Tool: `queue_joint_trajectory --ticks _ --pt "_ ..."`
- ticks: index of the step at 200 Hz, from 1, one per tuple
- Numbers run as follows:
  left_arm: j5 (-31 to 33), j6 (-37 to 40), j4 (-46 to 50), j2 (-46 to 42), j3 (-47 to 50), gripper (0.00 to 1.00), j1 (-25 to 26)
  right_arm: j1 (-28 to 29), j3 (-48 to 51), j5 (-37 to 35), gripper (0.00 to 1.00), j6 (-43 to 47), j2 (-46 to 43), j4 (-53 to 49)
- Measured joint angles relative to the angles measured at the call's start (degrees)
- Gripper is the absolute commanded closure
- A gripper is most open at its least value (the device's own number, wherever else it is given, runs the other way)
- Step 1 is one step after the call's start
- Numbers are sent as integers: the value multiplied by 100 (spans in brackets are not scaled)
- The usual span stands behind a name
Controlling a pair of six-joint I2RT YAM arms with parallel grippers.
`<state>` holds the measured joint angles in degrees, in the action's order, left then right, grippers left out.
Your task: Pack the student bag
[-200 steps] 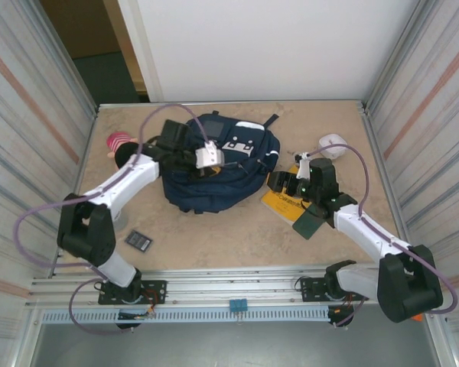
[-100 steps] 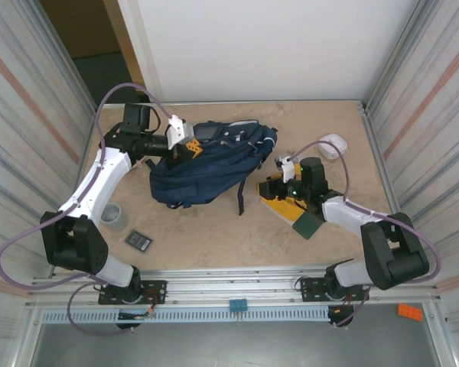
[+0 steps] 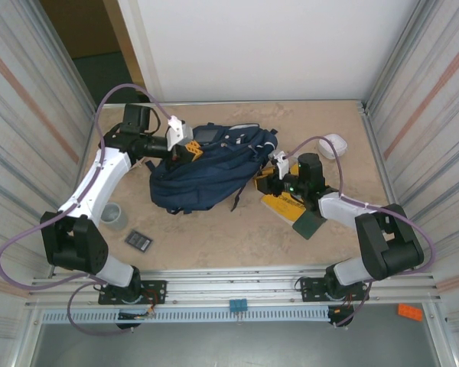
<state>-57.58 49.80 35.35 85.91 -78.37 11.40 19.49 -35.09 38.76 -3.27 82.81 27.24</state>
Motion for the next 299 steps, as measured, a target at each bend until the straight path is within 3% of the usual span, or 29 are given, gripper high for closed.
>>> queue_joint_trajectory --ticks 43,106,116,125,140,152,198,214,239,299 --pt "37 -175 -238 -15 179 100 -20 -70 0 59 100 76 -133 -48" --pt "402 -557 -866 -323 636 100 116 -153 2 33 100 289 -608 -846" --pt "398 -597 -905 -334 656 100 116 -153 0 31 91 317 -636 -925" --pt "352 -619 -925 -337 669 100 116 -153 0 35 76 350 -636 -997" --pt "280 -651 -957 -337 688 100 109 -162 -7 125 60 417 -629 -1080" --pt "225 -664 -968 -337 688 100 105 -166 -74 225 52 431 -579 -1102" --pt "9 -684 -992 -337 691 100 76 -227 -426 533 47 483 -170 -986" --pt "-55 -684 -992 -337 688 100 66 -249 -505 660 54 481 -61 -925" --pt "-70 -719 -990 -337 691 100 57 -352 -560 898 75 428 11 -927" --pt "1172 -863 -1174 -363 772 100 496 -413 -560 994 90 422 -317 -1495"
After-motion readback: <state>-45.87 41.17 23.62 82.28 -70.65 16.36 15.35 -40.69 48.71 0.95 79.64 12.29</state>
